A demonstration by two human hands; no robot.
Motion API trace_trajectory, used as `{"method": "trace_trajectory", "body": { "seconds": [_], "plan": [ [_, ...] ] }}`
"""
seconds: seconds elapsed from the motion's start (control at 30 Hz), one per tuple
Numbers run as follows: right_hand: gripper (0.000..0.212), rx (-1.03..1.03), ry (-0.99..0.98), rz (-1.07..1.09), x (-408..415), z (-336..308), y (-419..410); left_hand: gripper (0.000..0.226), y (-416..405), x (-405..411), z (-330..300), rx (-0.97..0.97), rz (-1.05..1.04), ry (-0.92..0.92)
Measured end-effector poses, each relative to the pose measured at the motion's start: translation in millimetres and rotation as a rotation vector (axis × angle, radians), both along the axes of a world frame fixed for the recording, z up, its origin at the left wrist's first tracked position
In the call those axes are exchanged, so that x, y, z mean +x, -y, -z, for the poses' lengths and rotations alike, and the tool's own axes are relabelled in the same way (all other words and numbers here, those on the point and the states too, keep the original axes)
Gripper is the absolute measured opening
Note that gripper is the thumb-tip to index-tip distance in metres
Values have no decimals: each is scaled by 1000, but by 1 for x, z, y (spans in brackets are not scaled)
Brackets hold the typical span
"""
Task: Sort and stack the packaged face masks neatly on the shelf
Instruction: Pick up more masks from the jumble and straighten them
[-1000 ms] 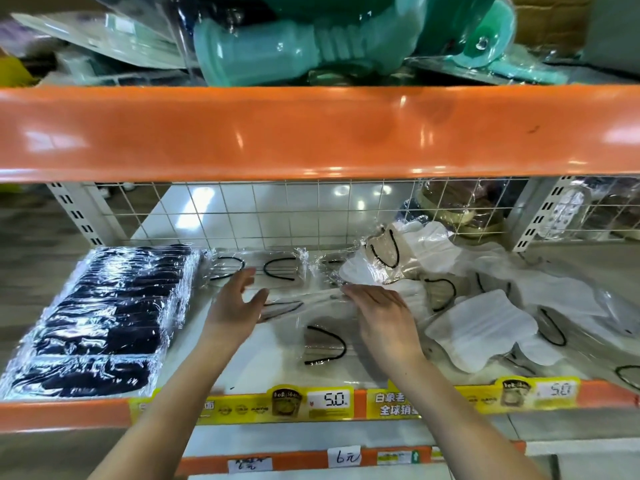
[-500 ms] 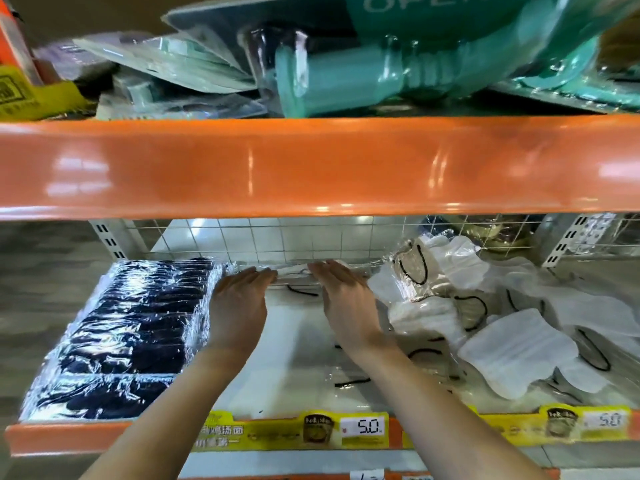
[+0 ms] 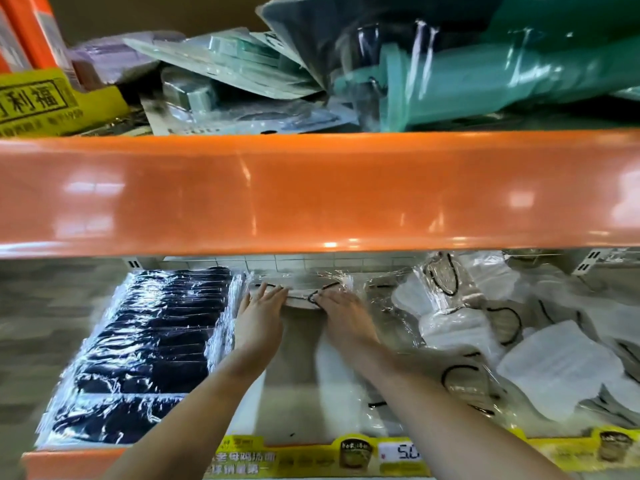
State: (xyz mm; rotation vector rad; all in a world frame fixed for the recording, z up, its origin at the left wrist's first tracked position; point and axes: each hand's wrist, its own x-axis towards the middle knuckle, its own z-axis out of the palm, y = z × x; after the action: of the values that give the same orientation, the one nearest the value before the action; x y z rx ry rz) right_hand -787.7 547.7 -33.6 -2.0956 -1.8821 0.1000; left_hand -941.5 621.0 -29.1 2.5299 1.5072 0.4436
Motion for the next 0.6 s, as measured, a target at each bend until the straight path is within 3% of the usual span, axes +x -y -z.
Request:
{"method": "trace_trajectory", "body": {
  "seconds": [0.17,0.6],
  "plan": [
    [49,16,-5,20,-3,11,-1,61,1,-5,10,-82,16,-43],
    [51,-49,33,41,-14,17,2,59,5,3,6,-80,-26,-124]
  ]
}}
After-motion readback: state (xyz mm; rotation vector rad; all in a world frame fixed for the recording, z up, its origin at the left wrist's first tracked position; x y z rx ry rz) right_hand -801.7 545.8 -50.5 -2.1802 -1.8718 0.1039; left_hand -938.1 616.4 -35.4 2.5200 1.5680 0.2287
